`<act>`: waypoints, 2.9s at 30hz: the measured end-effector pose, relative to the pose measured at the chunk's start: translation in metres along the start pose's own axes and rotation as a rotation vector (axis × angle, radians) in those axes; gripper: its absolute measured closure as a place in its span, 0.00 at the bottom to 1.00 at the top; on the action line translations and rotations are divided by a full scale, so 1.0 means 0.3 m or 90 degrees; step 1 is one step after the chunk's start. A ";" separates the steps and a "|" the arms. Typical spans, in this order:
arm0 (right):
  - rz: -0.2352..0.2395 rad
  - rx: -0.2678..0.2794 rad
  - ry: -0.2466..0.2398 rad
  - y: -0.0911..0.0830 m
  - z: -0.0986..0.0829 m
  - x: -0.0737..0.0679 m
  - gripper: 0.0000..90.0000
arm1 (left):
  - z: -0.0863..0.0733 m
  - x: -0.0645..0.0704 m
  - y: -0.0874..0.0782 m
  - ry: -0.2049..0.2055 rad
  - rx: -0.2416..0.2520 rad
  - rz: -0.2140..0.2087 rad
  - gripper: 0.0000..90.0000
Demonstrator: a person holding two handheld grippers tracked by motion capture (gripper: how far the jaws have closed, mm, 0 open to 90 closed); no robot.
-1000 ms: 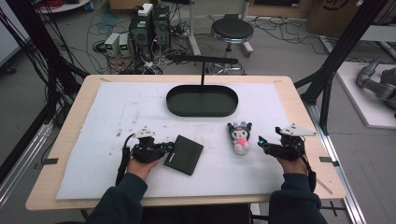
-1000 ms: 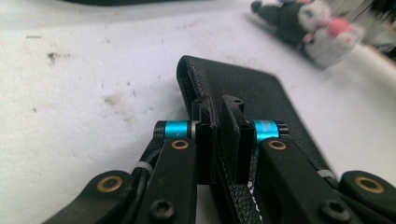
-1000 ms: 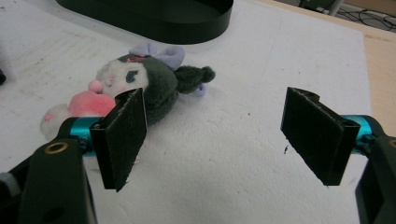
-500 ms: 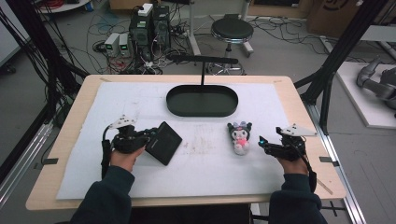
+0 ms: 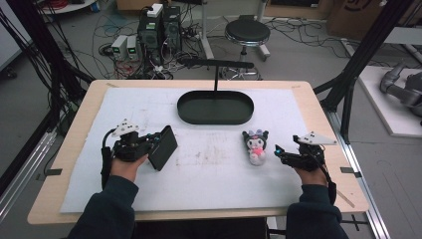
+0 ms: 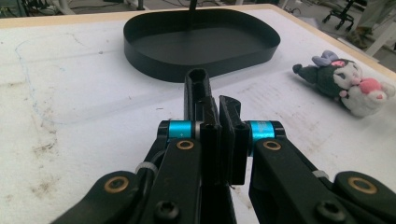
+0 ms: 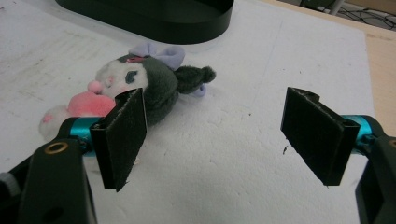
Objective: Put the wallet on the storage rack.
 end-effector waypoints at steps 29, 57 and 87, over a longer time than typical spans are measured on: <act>-0.004 -0.002 0.006 -0.006 -0.004 0.006 0.25 | -0.012 0.105 0.043 -0.017 -0.040 -0.029 0.95; -0.001 -0.006 0.002 -0.003 -0.005 0.003 0.25 | -0.014 0.153 0.047 0.056 -0.005 -0.048 0.60; -0.001 -0.008 0.007 -0.004 -0.009 0.010 0.25 | 0.047 0.049 0.009 0.164 -0.022 0.071 0.95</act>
Point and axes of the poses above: each handheld gripper's, and its own axes: y roughly forward along the jaws, z roughly out of its top, x roughly to its right, the point moved 5 cm from there along y, roughly forward along the jaws, and after that the axes turned 7 degrees about x, right-handed, at the moved point
